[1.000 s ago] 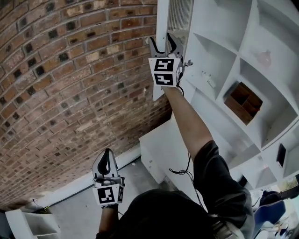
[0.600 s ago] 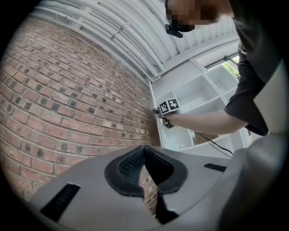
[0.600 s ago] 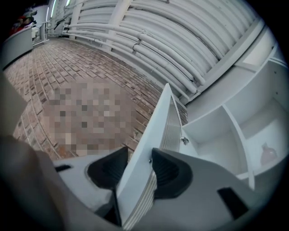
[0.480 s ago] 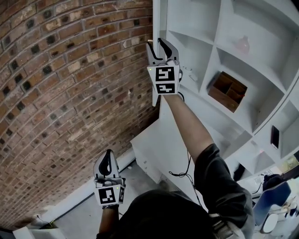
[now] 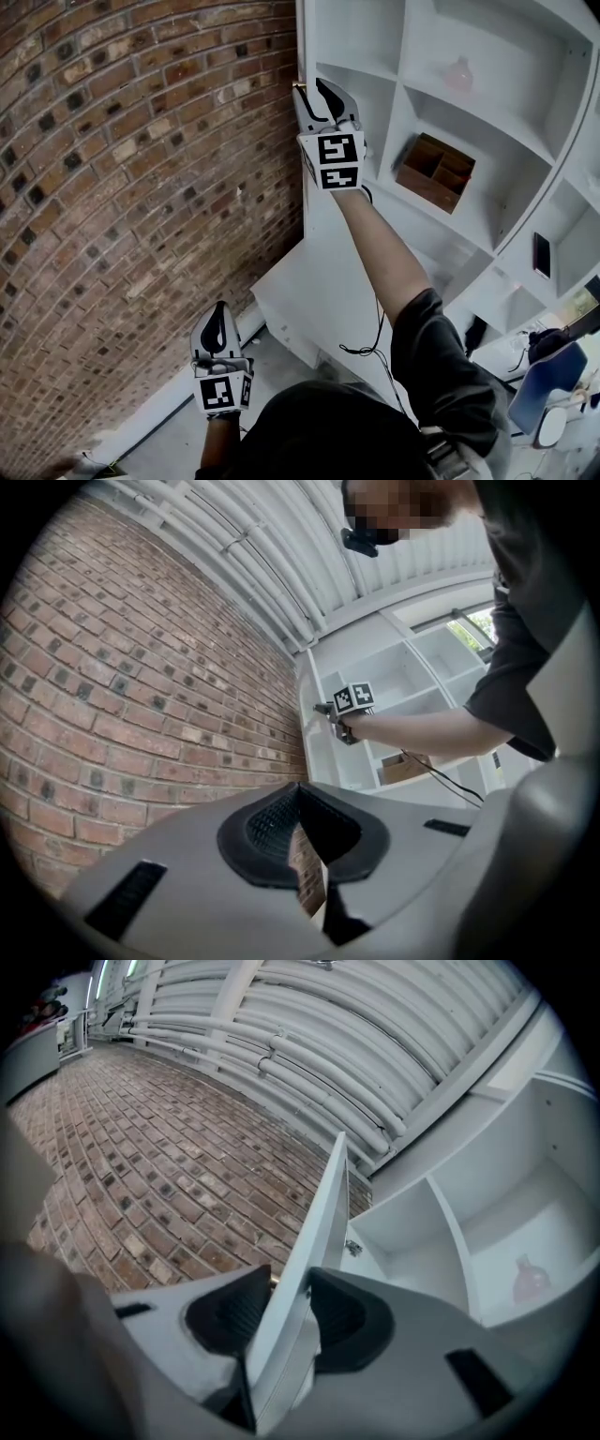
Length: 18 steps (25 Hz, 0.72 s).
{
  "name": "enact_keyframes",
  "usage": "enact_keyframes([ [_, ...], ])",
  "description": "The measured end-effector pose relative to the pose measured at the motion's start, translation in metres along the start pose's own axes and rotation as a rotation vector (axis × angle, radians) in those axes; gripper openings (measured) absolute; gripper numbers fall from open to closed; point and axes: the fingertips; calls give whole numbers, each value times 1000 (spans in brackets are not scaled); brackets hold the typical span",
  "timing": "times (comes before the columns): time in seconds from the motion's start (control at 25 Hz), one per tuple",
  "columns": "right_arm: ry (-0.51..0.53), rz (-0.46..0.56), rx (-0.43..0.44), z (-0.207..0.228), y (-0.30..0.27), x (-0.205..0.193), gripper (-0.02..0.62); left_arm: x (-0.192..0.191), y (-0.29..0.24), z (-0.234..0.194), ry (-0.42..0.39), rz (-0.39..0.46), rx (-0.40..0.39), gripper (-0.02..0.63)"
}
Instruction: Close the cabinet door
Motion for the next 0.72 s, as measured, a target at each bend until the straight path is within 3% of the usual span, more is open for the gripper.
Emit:
enact_keyframes([
  [0.72,6,-20,-51,80,5,-19,117,0,-53,25,7,26,-124,3],
])
Point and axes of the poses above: the fingertips, and each gripper's own axes: y backward along the fingers, z to its right, x out of its top, and after that the axes turned 15 degrees about -x, right-handed
